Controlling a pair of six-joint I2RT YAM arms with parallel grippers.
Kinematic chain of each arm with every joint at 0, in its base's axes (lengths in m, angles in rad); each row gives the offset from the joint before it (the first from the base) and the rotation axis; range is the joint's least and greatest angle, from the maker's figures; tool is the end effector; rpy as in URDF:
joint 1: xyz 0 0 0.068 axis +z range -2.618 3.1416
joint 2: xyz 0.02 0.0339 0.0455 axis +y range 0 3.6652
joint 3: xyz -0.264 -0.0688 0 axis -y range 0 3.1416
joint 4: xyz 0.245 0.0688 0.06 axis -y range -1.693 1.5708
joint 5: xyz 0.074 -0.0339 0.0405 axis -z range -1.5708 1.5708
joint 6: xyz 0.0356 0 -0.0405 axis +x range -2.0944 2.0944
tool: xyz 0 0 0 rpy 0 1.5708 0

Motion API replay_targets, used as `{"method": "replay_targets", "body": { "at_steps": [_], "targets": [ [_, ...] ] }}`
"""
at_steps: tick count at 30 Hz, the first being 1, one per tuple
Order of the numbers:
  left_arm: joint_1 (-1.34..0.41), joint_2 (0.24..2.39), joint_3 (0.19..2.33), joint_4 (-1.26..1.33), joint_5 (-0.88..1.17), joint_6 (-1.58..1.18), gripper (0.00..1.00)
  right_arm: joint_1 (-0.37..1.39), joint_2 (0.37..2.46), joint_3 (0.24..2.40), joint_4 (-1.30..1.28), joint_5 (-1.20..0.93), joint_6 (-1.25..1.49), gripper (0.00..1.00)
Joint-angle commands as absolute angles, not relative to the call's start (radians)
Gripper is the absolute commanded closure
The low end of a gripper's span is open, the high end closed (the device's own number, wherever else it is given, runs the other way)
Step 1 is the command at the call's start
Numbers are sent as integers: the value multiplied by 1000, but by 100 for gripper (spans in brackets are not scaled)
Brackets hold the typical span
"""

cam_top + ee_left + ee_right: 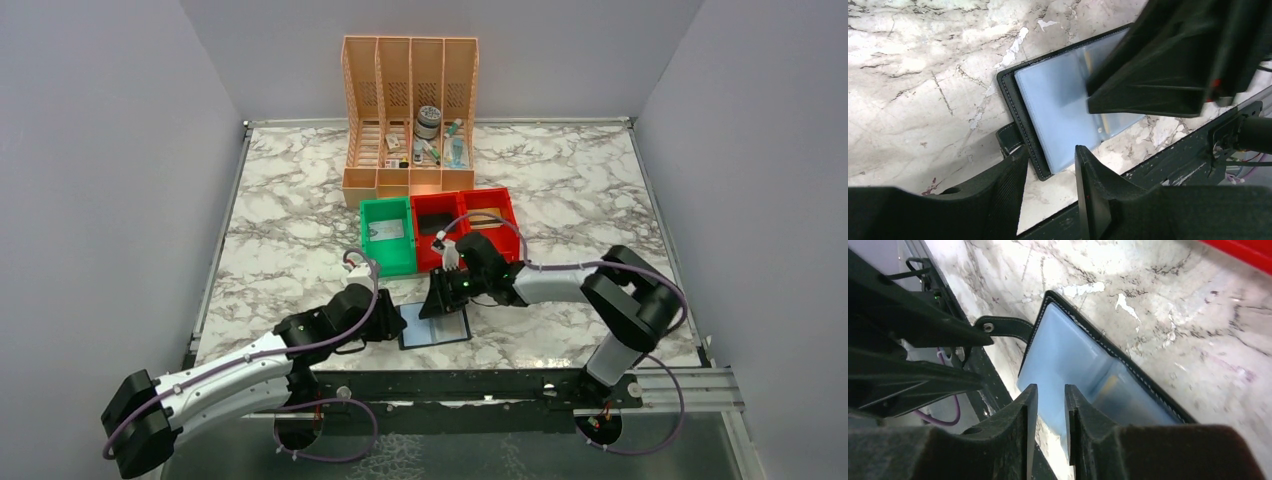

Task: Take the credit cards out of the card holder

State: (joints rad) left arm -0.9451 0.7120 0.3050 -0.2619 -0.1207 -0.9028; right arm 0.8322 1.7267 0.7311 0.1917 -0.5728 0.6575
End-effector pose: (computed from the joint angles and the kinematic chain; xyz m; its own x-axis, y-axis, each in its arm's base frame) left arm 0.0940 -0.1228 0.1763 -0.8132 -0.2052 -0.5445 0.1790 0.8022 -0.5696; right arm 0.1990 0.2472 0.1265 -0.9182 -0.2456 -0.3107 -0.3960 0.5531 0.7330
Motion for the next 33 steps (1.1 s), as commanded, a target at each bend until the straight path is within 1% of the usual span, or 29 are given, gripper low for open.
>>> {"method": "replay_targets", "body": {
  "at_steps": [1, 6, 9, 12, 18, 23, 28, 33],
  "targets": [
    [-951, 744, 328, -205, -107, -881, 57, 839, 1549, 696, 124, -413, 621, 70],
    [-953, 816, 339, -150, -86, -864, 52, 838, 1411, 644, -9, -167, 612, 65],
    [-953, 851, 346, -145, -94, -856, 50, 838, 1368, 608, -59, -84, 615, 64],
    [-953, 873, 344, -148, -102, -850, 47, 837, 1355, 588, -74, -109, 620, 63],
    [-953, 897, 343, -173, -119, -845, 43, 838, 1365, 553, -19, -215, 644, 63],
    [-953, 893, 338, -179, -123, -850, 43, 837, 1398, 559, -3, -248, 638, 63],
    [-953, 900, 329, -175, -123, -854, 43, 837, 1413, 560, 5, -260, 635, 64],
    [-954, 925, 321, -160, -111, -856, 48, 838, 1428, 564, 9, -270, 637, 67]
  ]
}}
